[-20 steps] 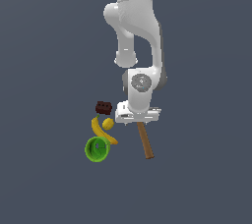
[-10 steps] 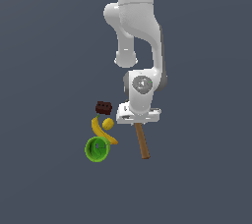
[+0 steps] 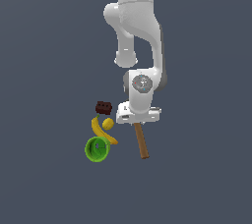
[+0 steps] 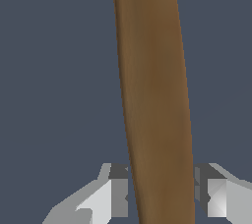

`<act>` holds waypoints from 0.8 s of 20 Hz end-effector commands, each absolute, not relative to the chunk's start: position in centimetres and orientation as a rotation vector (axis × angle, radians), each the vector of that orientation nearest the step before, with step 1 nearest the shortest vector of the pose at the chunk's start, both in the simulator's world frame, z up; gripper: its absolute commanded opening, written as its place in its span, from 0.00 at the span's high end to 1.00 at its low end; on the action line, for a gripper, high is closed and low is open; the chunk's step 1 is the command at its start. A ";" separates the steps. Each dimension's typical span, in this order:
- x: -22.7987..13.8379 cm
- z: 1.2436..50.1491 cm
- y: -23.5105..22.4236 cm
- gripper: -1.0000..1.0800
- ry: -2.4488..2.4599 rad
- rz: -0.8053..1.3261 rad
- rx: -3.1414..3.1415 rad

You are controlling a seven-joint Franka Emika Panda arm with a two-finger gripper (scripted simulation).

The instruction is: Pick up a designated object from a clutter of objects.

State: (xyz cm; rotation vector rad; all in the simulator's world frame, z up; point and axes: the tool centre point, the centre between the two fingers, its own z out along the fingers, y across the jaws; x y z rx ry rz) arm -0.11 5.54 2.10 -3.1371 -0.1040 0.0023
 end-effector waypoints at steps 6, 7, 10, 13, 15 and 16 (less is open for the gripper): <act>0.5 5.3 5.2 1.00 -0.103 -0.003 -3.137; 0.6 6.0 5.1 1.00 -0.103 -0.003 -3.137; 0.9 8.2 4.9 1.00 -0.102 -0.003 -3.138; 1.4 11.0 4.5 1.00 -0.100 -0.003 -3.138; 1.7 13.0 4.3 1.00 -0.099 -0.002 -3.138; 1.9 14.1 4.2 1.00 -0.099 -0.002 -3.138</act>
